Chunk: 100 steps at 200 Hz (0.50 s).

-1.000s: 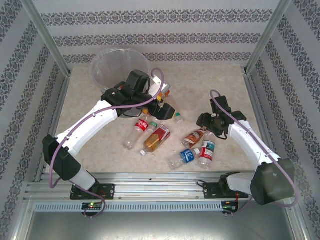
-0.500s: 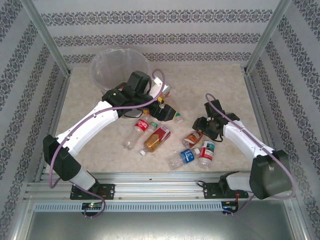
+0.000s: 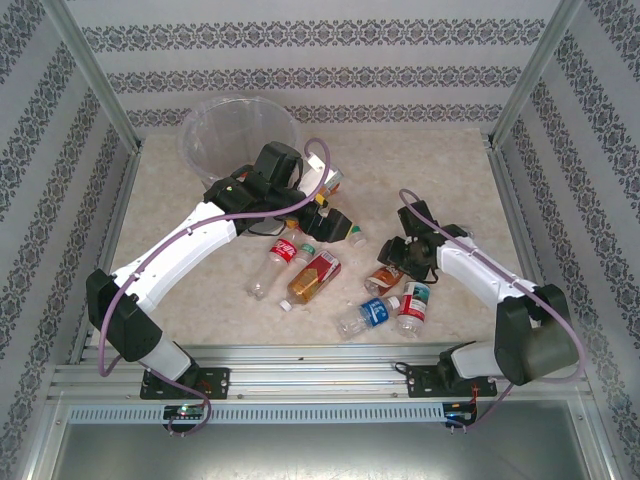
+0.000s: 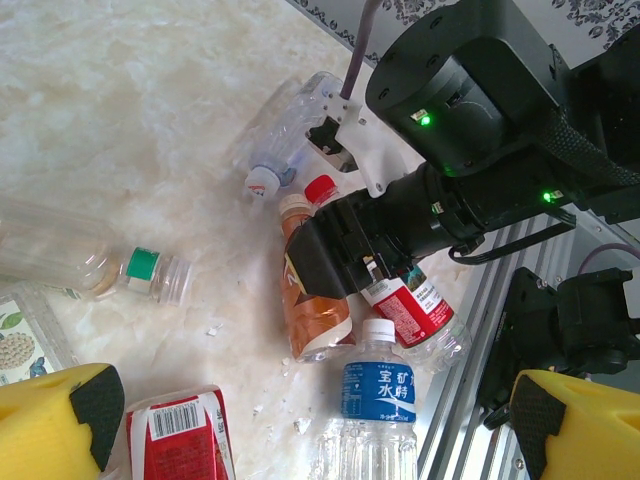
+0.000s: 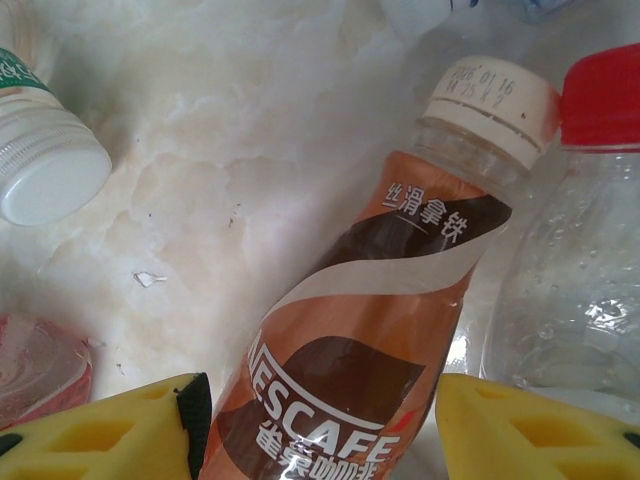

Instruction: Put the plastic bottles in the bin

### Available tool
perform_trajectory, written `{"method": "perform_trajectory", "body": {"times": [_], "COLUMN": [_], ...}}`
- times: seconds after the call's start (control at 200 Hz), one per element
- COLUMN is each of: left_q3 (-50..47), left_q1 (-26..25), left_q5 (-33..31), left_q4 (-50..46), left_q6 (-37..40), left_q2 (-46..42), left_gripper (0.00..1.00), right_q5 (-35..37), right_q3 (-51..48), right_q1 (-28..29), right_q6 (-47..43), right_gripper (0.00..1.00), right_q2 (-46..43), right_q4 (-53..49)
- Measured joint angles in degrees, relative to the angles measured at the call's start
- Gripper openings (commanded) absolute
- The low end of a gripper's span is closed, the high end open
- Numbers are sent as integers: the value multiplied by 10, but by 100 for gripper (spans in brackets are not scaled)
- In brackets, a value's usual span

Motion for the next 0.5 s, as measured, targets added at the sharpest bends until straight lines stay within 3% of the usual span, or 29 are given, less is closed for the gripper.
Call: {"method": "perform_trajectory", "body": {"times": [0.5], "left_q3": [0], "left_q1": [0], "left_q5": [0], "left_q4": [0], "left_q6": [0], "left_q2": [0], "left_gripper": [100], "right_q5": [8], "right_q3": [7], "right_q1": [12], "right_q6": [19], "right_gripper": [63], "right_q2": [47], "right_q4": [15]}}
